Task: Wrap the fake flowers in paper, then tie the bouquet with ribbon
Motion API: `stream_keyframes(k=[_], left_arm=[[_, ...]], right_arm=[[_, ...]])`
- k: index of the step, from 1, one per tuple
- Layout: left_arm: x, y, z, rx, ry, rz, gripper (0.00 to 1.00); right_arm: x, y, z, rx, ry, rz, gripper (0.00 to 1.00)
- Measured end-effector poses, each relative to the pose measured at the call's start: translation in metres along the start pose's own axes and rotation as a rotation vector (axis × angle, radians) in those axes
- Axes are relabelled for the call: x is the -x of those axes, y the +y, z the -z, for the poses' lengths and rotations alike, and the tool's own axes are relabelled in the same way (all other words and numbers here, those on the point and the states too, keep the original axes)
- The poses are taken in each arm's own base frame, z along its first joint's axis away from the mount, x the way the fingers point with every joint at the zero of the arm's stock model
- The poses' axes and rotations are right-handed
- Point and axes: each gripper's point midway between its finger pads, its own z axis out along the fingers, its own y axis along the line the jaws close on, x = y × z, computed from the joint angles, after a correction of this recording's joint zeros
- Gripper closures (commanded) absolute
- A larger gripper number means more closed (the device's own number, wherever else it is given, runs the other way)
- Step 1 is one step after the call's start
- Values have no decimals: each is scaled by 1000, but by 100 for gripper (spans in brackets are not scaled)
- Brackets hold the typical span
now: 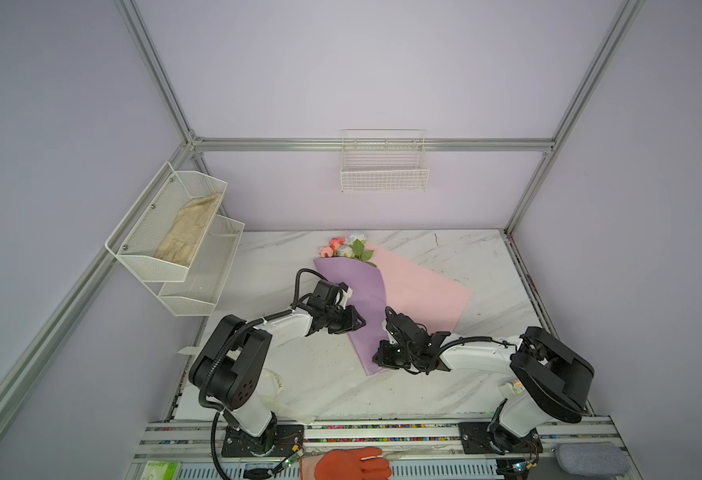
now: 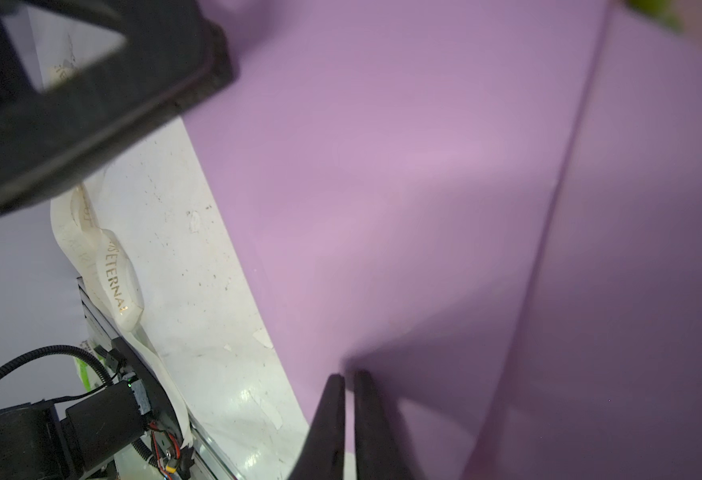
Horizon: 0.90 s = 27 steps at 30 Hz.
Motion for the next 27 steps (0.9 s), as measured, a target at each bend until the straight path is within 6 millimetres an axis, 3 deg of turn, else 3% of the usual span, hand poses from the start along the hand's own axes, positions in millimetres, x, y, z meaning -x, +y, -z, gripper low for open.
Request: stream_keyframes(k=[3, 7, 11, 18, 24, 27], left_arm=[[-3, 3, -6, 5, 14, 4, 76], [-3, 1, -8, -5, 6, -9, 76], [-1, -1, -8, -13, -2, -16, 76], [1, -3, -6, -14, -10, -20, 70], [15, -8, 22, 0, -73, -59, 64], [34, 5, 40, 8, -123, -41, 67]], right_arm=[[4, 7, 6, 16, -15, -2, 86], [17, 32, 12, 73, -42, 10, 83], [27, 46, 1, 81, -35, 26, 84], [7, 2, -21, -36, 26, -7, 89], [8, 0, -21, -31, 15, -5, 91], [8, -1, -21, -32, 13, -5, 92]])
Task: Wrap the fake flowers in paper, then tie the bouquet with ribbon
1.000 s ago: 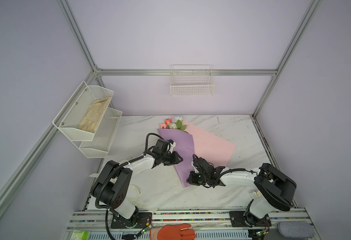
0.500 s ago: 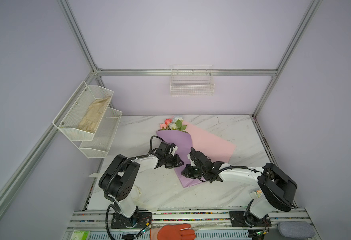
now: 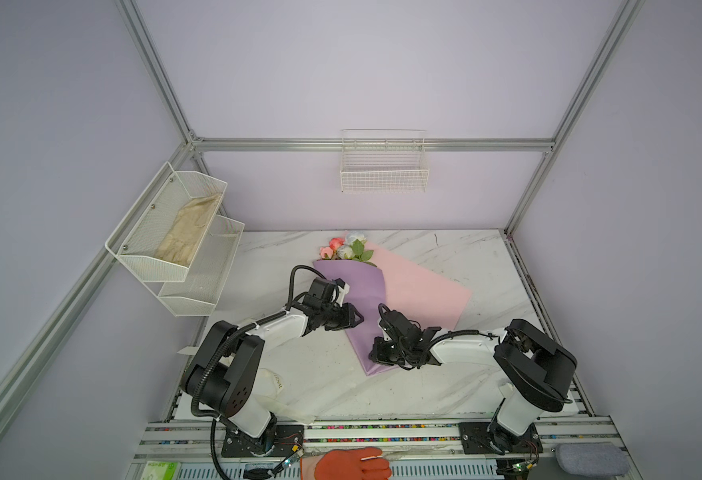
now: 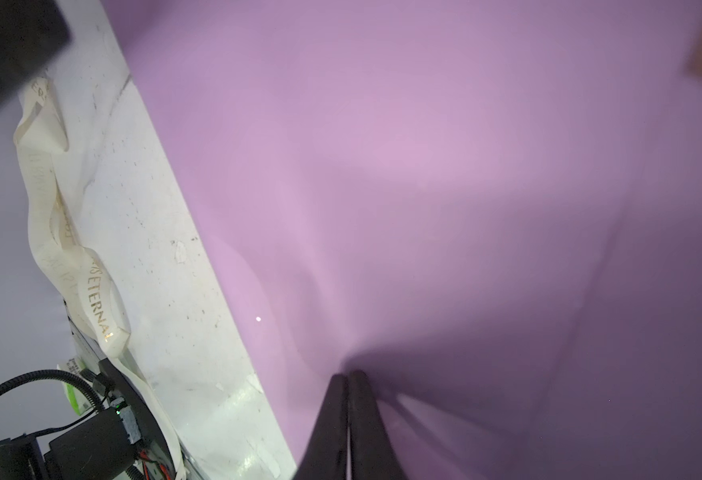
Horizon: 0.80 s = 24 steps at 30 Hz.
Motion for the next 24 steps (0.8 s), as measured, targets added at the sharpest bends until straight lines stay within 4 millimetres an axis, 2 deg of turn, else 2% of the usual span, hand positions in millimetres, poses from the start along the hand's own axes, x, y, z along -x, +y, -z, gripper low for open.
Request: stream_keyframes(k=[2, 6, 15, 21, 24], left_arm=[[16, 16, 8, 6, -33, 28, 69], [35, 39, 12, -7, -64, 79, 69], [46, 49, -15, -69, -34, 76, 71], [52, 83, -29, -57, -28, 139, 69], [72, 90, -28, -39, -62, 140, 69]], right_arm=[[0, 0, 0, 0, 0, 0, 95], [0, 0, 0, 0, -1, 1, 95], [0, 0, 0, 0, -1, 0, 97], [0, -1, 0, 3, -2, 2, 98], [0, -1, -1, 3, -1, 5, 98]])
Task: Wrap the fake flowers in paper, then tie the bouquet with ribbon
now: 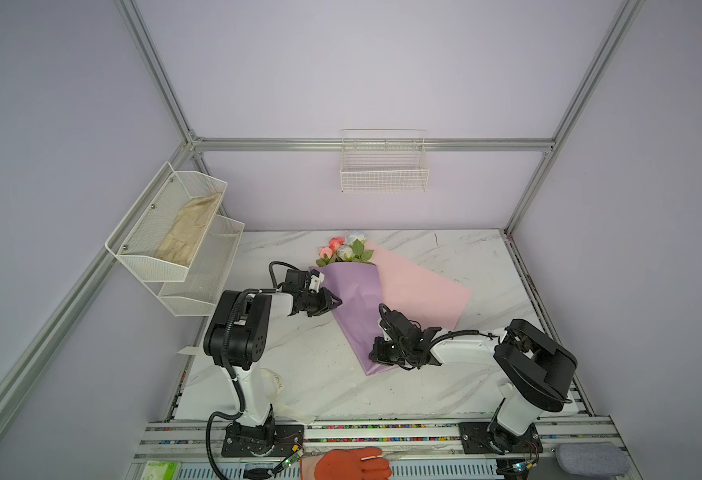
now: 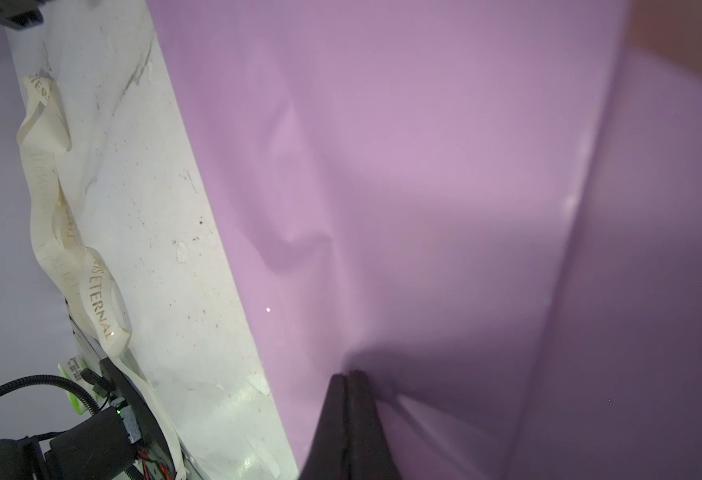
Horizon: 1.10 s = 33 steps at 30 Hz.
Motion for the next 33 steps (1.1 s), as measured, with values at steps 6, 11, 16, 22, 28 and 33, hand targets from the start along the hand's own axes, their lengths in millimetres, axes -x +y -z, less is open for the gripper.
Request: stream_keyframes(k=[6, 11, 16, 22, 28, 33], left_arm=[[34, 11, -3, 21, -40, 11, 69], [69, 29, 4, 50, -88, 26, 69], [107, 49, 11, 113, -139, 25, 68], [133, 60, 13, 176, -152, -8, 66], [146, 60, 10, 192, -138, -31, 64], [152, 55, 15, 203, -128, -29, 60]], right_arm=[[0, -1, 0, 4, -2, 3, 98], [-1, -1, 0, 9, -6, 5, 98], [0, 0, 0, 13, -9, 6, 98], [0, 0, 1, 15, -11, 6, 98], [0, 0, 1, 17, -11, 9, 98], [0, 0, 1, 17, -11, 14, 98]])
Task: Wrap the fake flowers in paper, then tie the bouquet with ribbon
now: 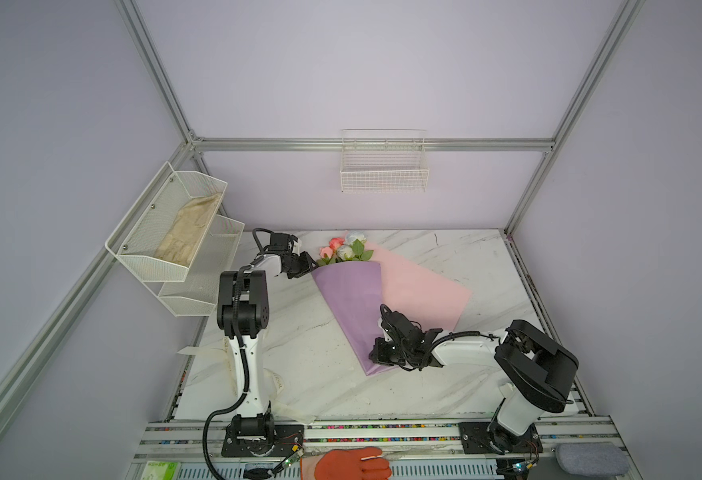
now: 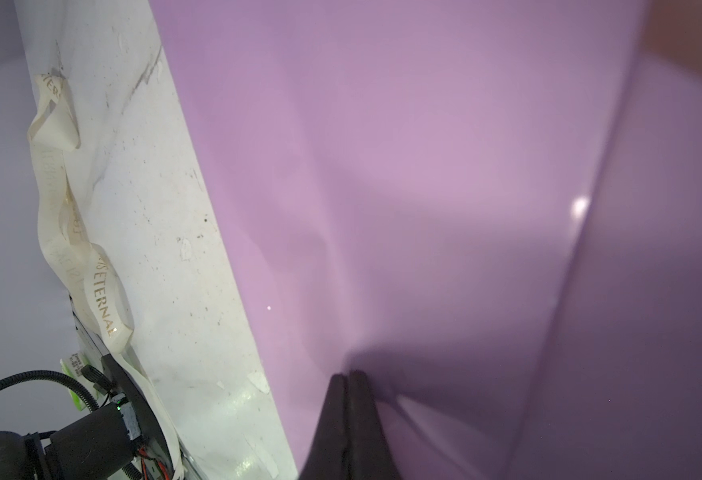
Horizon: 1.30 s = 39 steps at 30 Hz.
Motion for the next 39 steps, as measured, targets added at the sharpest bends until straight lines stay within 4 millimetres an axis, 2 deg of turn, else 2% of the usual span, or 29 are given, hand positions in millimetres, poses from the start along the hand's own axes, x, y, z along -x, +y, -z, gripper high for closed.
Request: stream_keyframes(k=[3, 5, 8, 11, 14, 17, 19, 22, 24, 28, 34, 39], left_arm=[[1, -5, 9, 1, 2, 3, 56], [5, -17, 21, -13, -7, -2, 56], [11, -47, 51, -49, -53, -33, 56], [-4, -89, 85, -96, -85, -79, 60], [-50, -134, 100, -158, -55, -136, 68], [-120, -163, 90, -207, 59, -170, 74], [-173, -171, 76, -219, 164, -176, 76], [-245, -167, 61, -198, 317, -164, 78], [-275, -163, 58, -180, 380, -157, 79], [-305, -163, 59, -174, 425, -144, 82], [-333, -173, 59, -192, 459, -166, 86], [-358, -163, 59, -175, 502, -181, 86]], right_arm=[[0, 0, 0, 0, -1, 0, 98], [0, 0, 0, 0, -1, -3, 98], [0, 0, 0, 0, -1, -9, 97], [1, 1, 1, 1, -3, -12, 96], [-1, -1, 4, -9, 1, -16, 95], [-3, -3, 6, -23, 7, -18, 95], [-4, -5, 7, -29, 10, -18, 95], [-5, -7, 9, -39, 14, -20, 95], [-5, -7, 10, -44, 15, -21, 95], [-8, -12, 17, -60, 13, -23, 96], [-14, -21, 21, -93, 22, -29, 96], [-13, -24, 22, -106, 16, -27, 96]])
